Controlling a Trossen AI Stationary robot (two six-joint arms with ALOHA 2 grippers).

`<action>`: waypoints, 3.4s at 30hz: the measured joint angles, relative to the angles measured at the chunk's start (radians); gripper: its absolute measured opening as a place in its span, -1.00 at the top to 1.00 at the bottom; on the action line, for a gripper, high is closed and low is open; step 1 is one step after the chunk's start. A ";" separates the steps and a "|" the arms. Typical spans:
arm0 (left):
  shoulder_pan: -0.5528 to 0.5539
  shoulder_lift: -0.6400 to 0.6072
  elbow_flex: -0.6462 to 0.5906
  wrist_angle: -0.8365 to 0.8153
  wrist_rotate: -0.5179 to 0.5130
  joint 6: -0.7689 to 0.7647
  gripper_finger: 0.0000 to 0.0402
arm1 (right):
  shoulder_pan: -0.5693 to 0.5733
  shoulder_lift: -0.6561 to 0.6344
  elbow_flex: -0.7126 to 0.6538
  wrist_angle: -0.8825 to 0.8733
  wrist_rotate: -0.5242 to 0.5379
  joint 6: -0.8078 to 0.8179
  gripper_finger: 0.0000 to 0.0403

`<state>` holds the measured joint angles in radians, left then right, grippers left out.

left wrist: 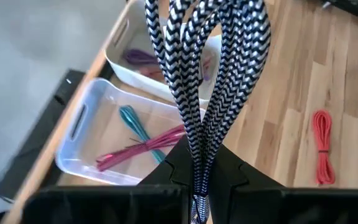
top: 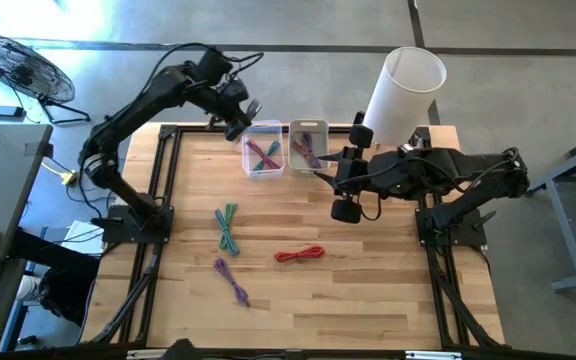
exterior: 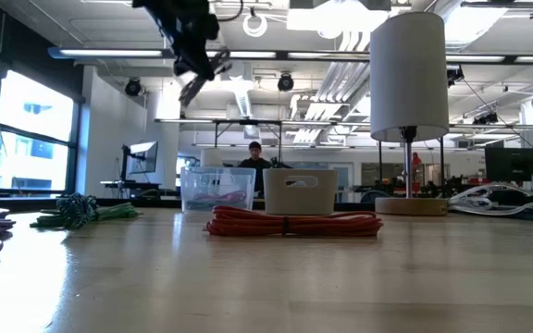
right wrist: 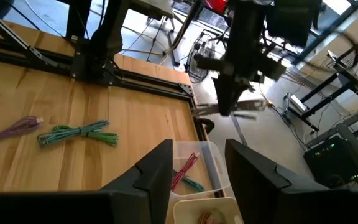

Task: Pick & Place USB Port
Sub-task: Put the black patterned charger cable into the transparent bin, then put the orange charger cable into the gray bin

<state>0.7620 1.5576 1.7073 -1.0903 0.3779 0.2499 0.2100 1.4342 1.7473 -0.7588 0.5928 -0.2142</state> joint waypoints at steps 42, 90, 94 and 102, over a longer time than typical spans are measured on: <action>-0.010 0.272 0.000 0.025 -0.089 -0.144 0.76 | 0.000 0.000 0.000 -0.100 -0.136 0.032 0.31; -0.077 0.366 0.186 -0.388 0.478 0.254 -0.04 | 0.000 0.001 0.000 -0.171 -0.185 0.027 0.31; -0.130 0.313 0.296 -0.476 0.620 0.437 -0.04 | 0.000 0.001 0.000 -0.161 -0.212 0.026 0.31; -0.298 0.122 0.484 -0.479 0.612 0.453 -0.04 | 0.024 0.001 0.000 -0.142 -0.234 0.019 0.31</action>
<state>0.4639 1.6799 2.1914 -1.5694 0.9894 0.7028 0.2341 1.4349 1.7473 -0.9012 0.3592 -0.1951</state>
